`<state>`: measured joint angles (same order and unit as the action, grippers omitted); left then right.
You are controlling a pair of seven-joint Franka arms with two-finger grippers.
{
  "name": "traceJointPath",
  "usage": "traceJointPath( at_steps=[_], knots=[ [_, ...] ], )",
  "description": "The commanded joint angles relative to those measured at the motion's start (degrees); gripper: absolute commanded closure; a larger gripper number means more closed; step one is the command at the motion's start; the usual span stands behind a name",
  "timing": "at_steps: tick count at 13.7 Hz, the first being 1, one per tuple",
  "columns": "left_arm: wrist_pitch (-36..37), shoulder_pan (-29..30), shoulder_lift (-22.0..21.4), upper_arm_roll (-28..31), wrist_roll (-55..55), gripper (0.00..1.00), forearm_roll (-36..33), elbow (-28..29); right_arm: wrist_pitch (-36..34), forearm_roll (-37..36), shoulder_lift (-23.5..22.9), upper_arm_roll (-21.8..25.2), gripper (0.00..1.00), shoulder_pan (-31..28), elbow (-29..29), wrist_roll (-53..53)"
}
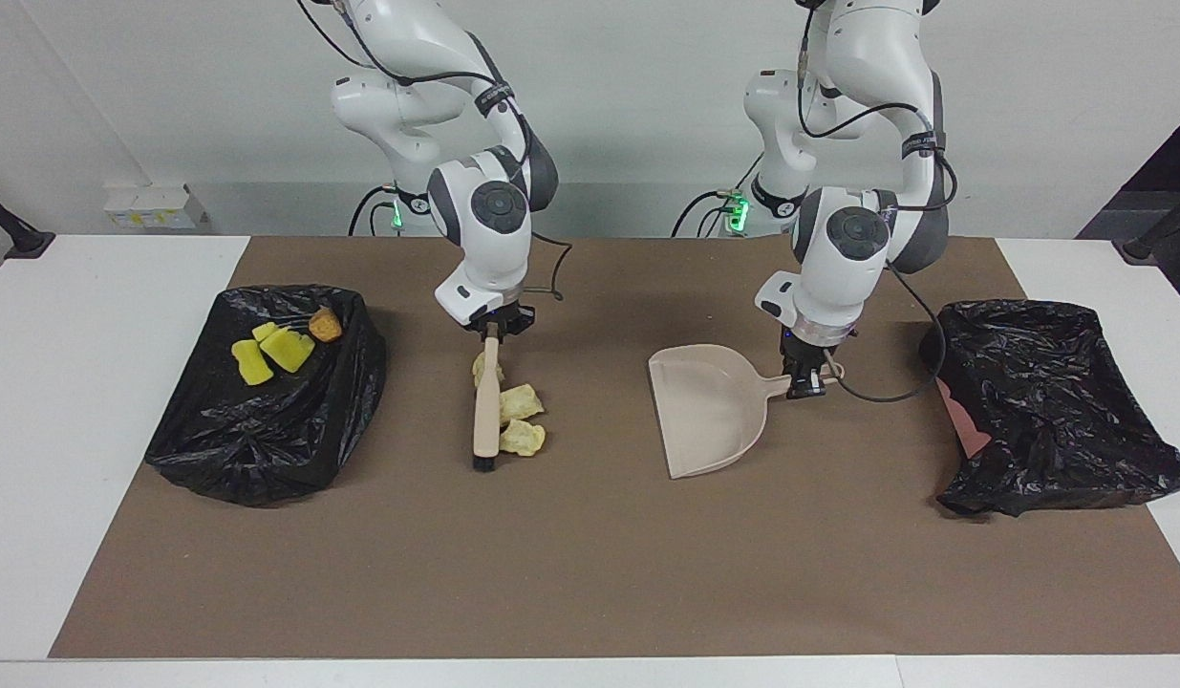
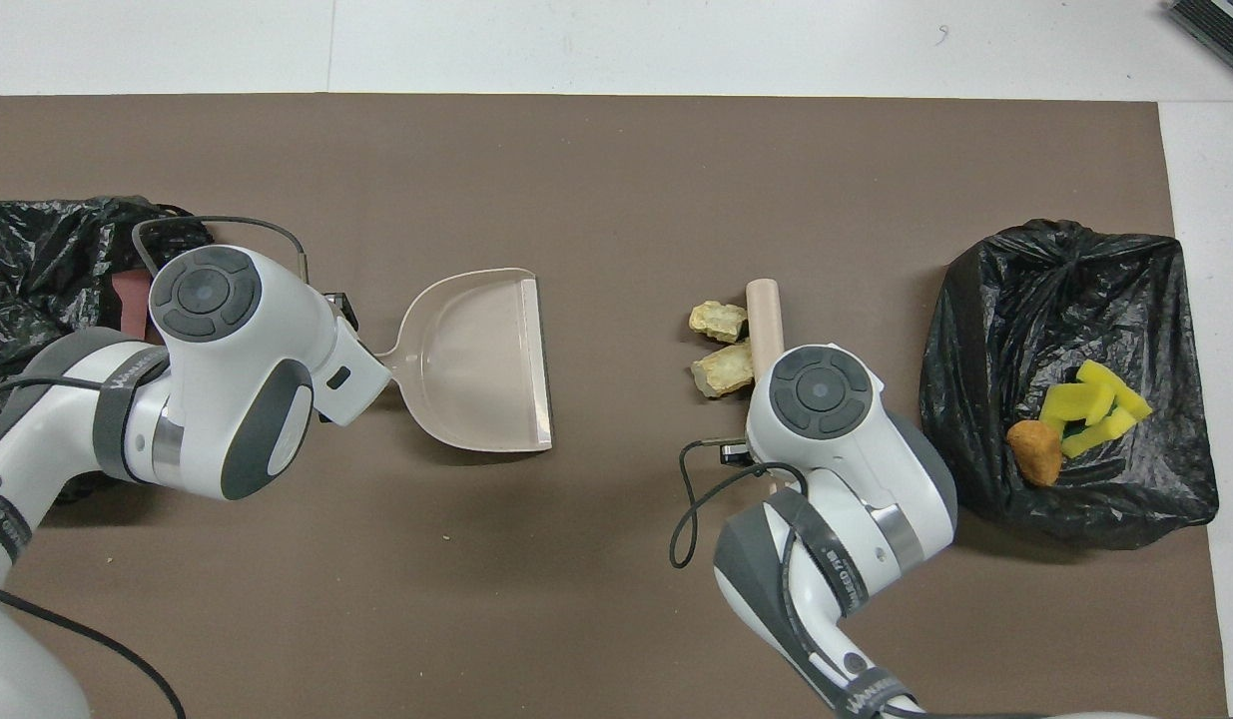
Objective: Sweep and dump trash in bin
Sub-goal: 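Sweep the pale chunks toward the dustpan with the right gripper's brush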
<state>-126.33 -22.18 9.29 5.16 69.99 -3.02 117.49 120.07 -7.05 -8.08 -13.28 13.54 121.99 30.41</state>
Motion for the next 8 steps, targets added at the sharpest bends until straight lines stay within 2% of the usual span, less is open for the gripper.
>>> traceJointPath(
  at_steps=[1, 5, 8],
  knots=[
    [-0.9, -0.9, -2.3, 0.6, -1.3, 1.0, -1.1, 3.2, 0.8, 3.6, -4.6, -0.5, 1.0, 1.9, -5.3, -0.3],
    [-1.1, -1.4, -3.4, 0.6, -1.3, 1.0, -1.7, 4.9, 1.8, 9.1, -6.2, -0.6, 1.0, 3.9, -8.4, -1.7],
    [-1.1, -1.3, -3.5, 0.6, -1.3, 1.0, -2.5, 4.9, 7.6, 15.6, -8.1, -0.6, 1.0, 7.5, -8.4, -1.6]
  ],
)
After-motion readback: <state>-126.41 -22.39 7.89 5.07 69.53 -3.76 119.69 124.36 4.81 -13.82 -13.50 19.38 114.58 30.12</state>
